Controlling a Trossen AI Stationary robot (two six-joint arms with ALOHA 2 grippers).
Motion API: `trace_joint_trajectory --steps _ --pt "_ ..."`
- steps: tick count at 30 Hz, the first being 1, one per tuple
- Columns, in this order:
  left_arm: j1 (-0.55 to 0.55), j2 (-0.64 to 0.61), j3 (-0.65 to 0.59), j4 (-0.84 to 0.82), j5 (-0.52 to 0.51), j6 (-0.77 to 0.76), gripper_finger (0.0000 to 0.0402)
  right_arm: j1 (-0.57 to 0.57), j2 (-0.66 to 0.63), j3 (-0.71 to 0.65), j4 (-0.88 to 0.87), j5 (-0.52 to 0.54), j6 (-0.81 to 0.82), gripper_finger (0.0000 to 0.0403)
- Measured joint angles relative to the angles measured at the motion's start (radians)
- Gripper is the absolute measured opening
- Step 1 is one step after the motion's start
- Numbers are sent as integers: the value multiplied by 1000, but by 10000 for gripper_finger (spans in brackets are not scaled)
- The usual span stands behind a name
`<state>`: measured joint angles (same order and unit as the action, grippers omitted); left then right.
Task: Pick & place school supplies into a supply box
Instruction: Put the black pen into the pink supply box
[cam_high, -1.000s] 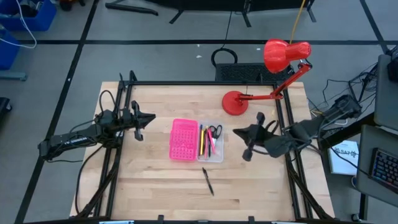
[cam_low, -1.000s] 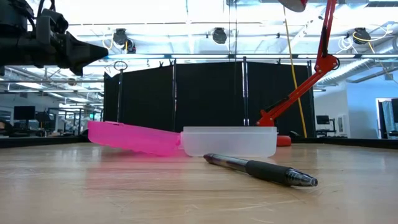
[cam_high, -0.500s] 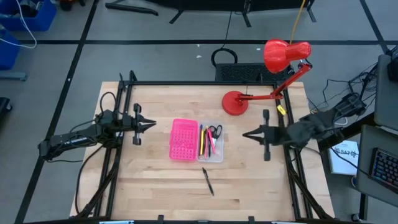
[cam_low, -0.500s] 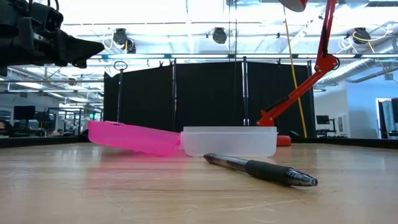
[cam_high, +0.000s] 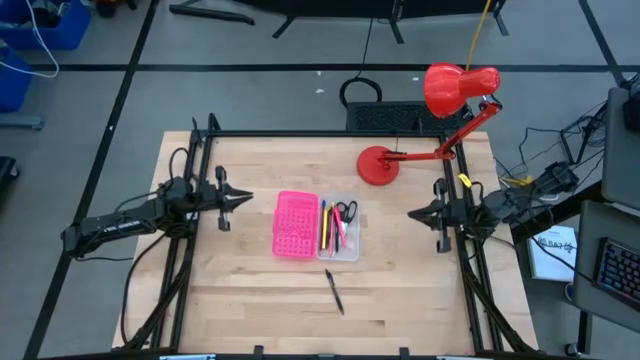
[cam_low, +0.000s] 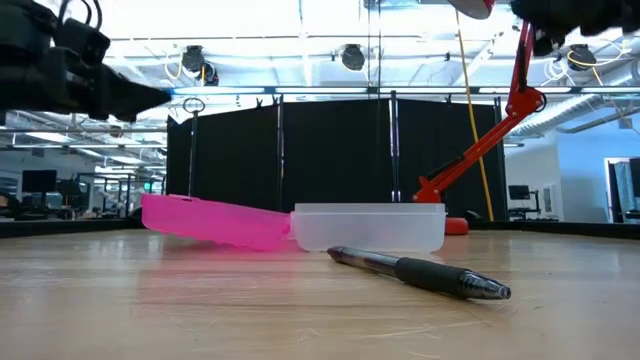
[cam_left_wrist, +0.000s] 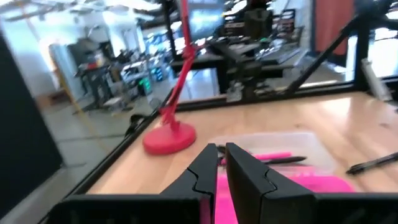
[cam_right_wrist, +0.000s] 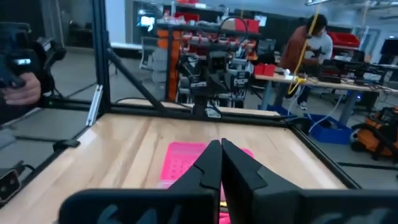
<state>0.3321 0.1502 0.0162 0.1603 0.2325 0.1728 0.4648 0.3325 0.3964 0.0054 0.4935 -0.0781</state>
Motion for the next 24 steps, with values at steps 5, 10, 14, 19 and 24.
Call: trace_joint_trajectory --steps 5,10,14,19,24 --pt "0 0 0 -17 -130 -83 42 -26 -99 -88 12 -1 13 0" --pt "-50 56 12 -27 -56 -136 40 -40 -151 -153 32 -27 10 0" --pt "-170 183 91 -32 -99 -156 9 -58 -164 -197 46 -20 30 0" --pt "-351 444 255 -40 -211 -109 8 -87 -163 -231 57 -18 90 0" --pt "-489 787 467 -65 -243 -30 8 -108 -163 -267 104 -19 111 0"
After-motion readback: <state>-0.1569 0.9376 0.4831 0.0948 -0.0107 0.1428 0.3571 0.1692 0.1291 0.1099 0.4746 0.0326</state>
